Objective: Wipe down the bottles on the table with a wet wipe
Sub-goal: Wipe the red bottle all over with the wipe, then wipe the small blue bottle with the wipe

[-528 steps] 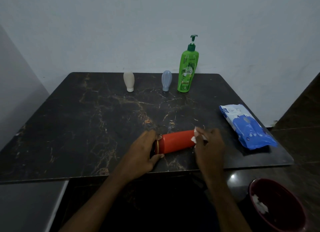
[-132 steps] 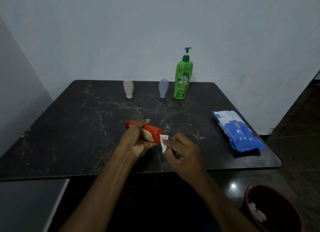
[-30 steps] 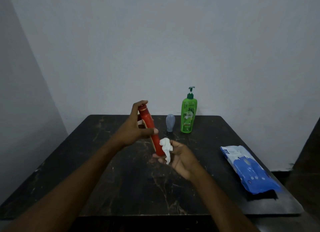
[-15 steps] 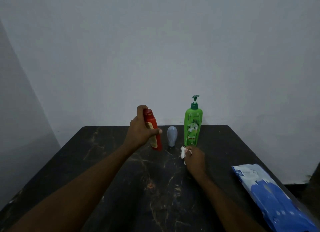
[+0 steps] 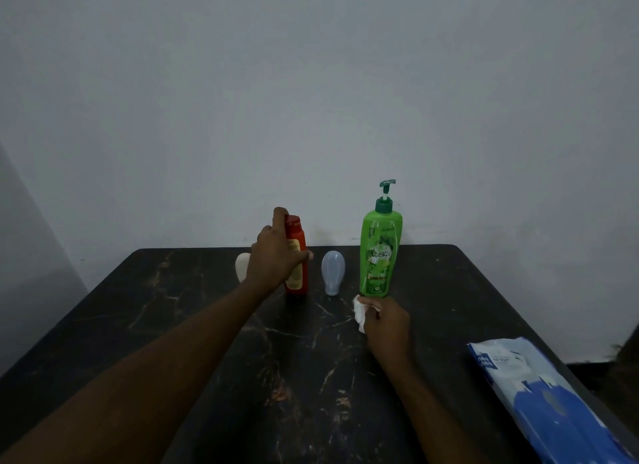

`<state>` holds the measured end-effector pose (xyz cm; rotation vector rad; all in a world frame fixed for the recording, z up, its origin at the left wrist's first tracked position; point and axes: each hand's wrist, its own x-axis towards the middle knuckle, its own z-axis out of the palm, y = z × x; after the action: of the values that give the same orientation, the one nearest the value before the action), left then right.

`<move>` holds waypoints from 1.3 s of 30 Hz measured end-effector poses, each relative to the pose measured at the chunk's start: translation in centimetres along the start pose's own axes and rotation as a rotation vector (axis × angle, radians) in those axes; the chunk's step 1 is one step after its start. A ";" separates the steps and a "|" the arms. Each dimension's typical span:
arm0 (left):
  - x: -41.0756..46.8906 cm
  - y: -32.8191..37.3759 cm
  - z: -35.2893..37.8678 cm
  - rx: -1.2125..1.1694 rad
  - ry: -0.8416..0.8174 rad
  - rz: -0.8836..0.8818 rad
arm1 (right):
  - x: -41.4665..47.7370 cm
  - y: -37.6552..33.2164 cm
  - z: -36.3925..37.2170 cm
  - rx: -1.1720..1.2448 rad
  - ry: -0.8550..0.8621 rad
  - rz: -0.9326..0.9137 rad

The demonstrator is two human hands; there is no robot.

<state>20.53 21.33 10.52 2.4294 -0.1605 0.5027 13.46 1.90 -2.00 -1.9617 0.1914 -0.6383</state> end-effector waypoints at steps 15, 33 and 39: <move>0.3 1.0 0.3 0.115 -0.078 0.010 | 0.0 0.2 -0.2 0.023 -0.024 0.061; 0.6 1.6 -0.4 0.334 -0.078 0.068 | 0.1 -0.1 -0.3 0.012 -0.032 0.099; -0.6 4.7 0.8 0.752 0.089 0.851 | -0.1 0.0 -0.4 0.068 -0.027 0.117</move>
<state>19.15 17.15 12.41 2.9613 -1.1771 1.2088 13.17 1.62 -1.84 -1.8783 0.2623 -0.5352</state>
